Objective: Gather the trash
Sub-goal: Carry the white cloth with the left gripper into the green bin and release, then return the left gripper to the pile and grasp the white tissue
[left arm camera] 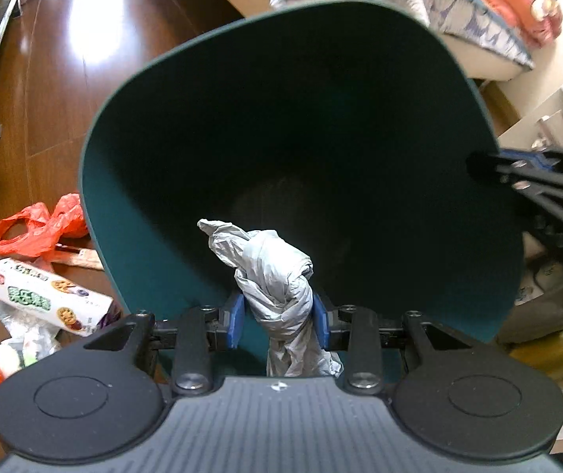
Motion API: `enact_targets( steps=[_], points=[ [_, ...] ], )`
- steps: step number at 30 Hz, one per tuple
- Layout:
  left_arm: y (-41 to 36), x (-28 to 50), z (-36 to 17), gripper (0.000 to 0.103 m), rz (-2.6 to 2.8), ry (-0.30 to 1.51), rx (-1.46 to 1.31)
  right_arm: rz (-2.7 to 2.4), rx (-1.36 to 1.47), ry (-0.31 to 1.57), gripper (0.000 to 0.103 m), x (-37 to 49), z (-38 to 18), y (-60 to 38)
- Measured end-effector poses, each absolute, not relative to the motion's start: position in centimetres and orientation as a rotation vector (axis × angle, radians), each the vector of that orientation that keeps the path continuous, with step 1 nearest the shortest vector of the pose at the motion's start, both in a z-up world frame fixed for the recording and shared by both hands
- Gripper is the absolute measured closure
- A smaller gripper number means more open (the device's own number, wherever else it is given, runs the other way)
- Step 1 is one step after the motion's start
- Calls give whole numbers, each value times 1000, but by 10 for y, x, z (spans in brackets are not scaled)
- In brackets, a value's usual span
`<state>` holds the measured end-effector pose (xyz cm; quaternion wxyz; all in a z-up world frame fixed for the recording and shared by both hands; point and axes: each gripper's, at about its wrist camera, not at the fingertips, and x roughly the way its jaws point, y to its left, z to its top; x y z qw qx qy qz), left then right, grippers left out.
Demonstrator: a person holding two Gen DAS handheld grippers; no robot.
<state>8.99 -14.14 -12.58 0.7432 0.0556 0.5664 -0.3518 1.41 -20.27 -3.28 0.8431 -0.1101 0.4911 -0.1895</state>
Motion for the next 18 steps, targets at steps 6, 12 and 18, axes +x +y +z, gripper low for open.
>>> enact_targets(
  steps=[6, 12, 18],
  points=[
    [-140, 78, -123, 43, -785, 1220, 171, -387, -240, 1012, 100, 11, -33, -195],
    [-133, 65, -113, 34, -809, 1187, 194, -363, -207, 1012, 99, 11, -29, -195],
    [-102, 60, -88, 34, -794, 1109, 194, -345, -199, 1008, 98, 16, -29, -195]
  ],
)
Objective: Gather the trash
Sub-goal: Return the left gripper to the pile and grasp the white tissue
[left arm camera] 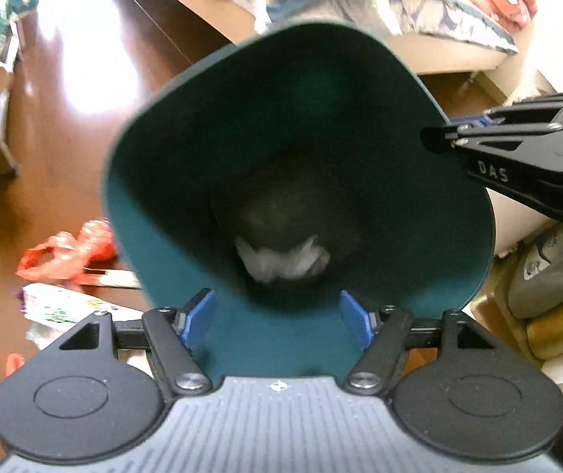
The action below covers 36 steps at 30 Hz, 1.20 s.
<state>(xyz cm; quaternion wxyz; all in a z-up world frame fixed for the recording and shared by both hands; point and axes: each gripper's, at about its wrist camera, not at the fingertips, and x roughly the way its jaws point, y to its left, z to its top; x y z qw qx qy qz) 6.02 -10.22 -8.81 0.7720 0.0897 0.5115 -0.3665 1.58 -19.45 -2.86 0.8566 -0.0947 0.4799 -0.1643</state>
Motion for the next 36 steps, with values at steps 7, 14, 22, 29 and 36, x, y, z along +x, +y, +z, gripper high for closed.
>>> enact_targets(
  steps=[7, 14, 22, 29, 36],
  points=[
    [-31, 71, -75, 28, -650, 1082, 123, -321, -221, 1006, 98, 20, -28, -193],
    [23, 107, -100, 23, -403, 1144, 92, -309, -219, 1013, 98, 21, -28, -200],
    [51, 141, -172, 23, -199, 1311, 40, -321, -205, 1008, 98, 20, -30, -208],
    [12, 120, -259, 23, -391, 1465, 316, -319, -195, 1012, 96, 18, -29, -211],
    [-2, 107, -319, 23, -458, 1502, 491, -321, -220, 1005, 95, 17, -32, -210]
  ],
)
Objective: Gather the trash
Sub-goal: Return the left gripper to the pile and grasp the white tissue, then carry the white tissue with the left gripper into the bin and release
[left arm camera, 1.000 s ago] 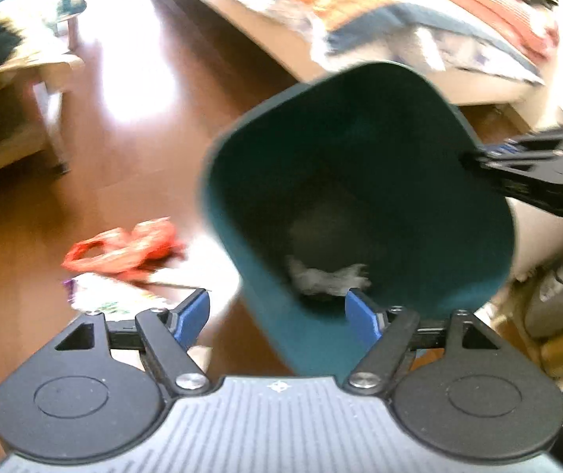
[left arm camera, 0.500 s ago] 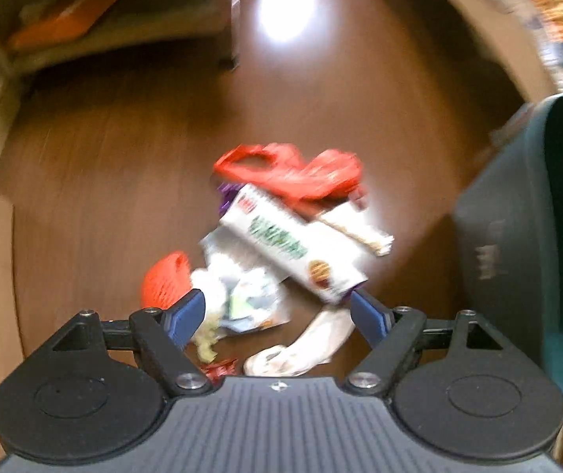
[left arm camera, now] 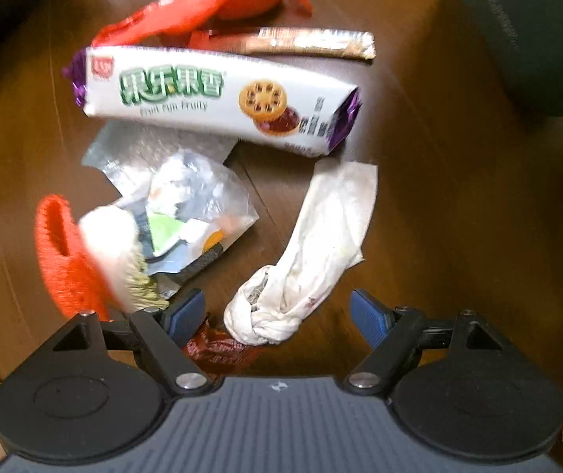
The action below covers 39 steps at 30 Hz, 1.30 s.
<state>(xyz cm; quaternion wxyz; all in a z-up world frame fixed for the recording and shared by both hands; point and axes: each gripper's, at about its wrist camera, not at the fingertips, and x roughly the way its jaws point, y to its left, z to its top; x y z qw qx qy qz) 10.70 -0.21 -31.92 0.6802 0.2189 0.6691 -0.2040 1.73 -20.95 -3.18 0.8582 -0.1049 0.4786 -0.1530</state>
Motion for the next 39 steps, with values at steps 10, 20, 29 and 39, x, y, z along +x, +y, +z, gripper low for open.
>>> enact_targets(
  steps=[10, 20, 29, 39],
  points=[
    [2, 116, -351, 23, -415, 1544, 458, -308, -217, 994, 95, 15, -31, -209],
    [1, 110, -353, 71, -402, 1583, 445, -309, -214, 995, 95, 14, -31, -209],
    [0, 109, -289, 78, -432, 1579, 293, -328, -184, 996, 96, 14, -31, -218],
    [-13, 104, -156, 78, -526, 1418, 92, -310, -184, 994, 96, 14, -30, -216]
  ],
)
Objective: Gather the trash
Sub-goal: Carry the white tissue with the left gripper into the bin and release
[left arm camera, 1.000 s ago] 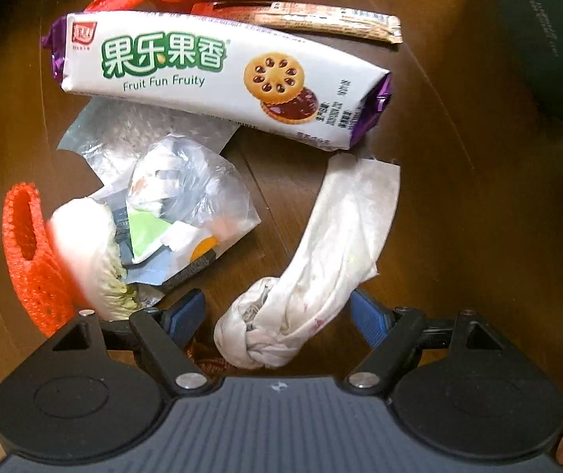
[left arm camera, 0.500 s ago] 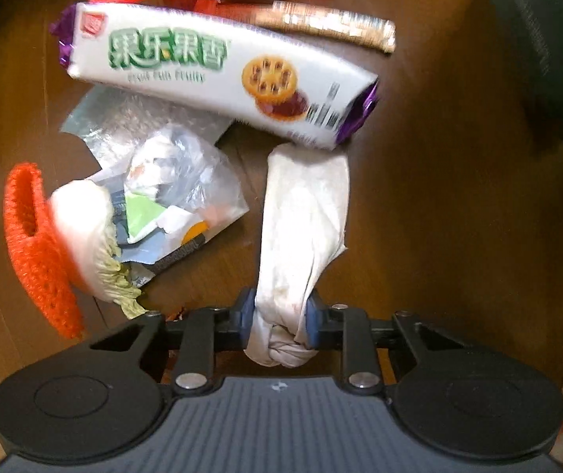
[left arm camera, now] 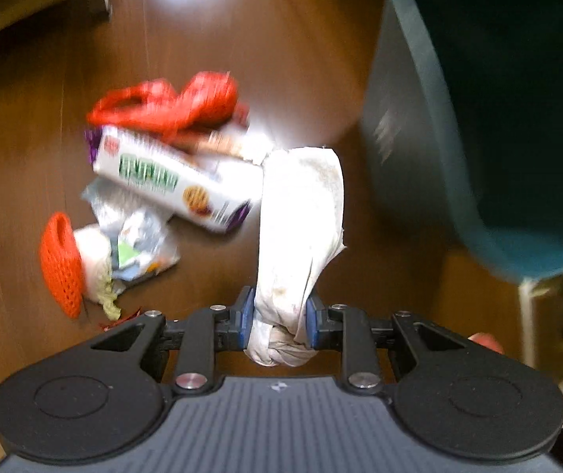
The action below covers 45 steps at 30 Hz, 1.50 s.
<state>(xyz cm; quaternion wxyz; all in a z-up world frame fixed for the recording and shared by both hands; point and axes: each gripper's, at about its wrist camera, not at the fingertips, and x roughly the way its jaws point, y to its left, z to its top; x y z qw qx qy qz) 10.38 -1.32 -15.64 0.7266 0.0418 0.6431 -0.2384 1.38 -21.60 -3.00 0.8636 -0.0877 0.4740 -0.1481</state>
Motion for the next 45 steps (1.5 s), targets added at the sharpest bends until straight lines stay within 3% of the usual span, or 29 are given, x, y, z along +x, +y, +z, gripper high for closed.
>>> enact_targets(
  steps=[7, 13, 32, 45],
  points=[
    [-18, 110, -80, 78, -597, 1242, -6, -292, -205, 994, 96, 12, -30, -210],
    [-55, 109, -57, 78, -699, 1189, 1, -281, -189, 996, 96, 14, -28, -208],
    [-139, 110, -127, 78, -717, 1286, 168, -297, -203, 1031, 97, 15, -29, -208],
    [-159, 105, -135, 78, -755, 1267, 266, -271, -267, 1109, 95, 5, -35, -217]
  ],
)
